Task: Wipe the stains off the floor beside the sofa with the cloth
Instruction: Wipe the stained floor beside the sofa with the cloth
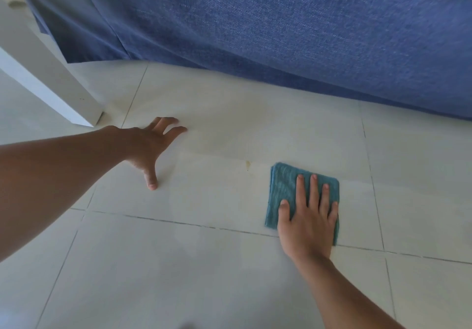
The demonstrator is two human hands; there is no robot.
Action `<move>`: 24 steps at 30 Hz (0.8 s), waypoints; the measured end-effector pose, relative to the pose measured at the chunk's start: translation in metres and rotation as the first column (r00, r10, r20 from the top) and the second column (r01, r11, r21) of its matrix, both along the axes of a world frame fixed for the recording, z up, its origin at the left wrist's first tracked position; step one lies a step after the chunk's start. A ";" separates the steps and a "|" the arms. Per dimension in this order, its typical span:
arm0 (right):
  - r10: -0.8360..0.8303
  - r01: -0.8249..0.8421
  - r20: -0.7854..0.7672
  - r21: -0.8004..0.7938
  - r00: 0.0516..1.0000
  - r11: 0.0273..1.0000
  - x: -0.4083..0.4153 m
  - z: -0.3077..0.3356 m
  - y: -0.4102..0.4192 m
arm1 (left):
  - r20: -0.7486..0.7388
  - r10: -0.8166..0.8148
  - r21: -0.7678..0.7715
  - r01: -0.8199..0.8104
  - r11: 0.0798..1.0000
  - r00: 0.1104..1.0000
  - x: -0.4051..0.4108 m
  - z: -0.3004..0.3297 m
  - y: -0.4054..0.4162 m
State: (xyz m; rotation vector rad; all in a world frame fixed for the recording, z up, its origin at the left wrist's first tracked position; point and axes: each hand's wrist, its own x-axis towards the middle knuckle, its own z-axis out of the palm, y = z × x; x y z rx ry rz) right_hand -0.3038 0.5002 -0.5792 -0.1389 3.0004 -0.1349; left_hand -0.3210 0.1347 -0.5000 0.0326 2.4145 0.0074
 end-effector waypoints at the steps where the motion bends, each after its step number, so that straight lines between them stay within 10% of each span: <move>1: 0.001 -0.001 -0.002 -0.002 1.000 1.000 -0.009 0.000 -0.003 | -0.001 0.003 -0.005 -0.003 1.000 1.000 -0.001 0.001 0.001; 24: 0.037 -0.034 0.056 -0.062 0.998 0.997 -0.051 0.005 -0.101 | -0.038 -0.009 0.036 0.010 0.999 0.999 0.007 -0.002 -0.010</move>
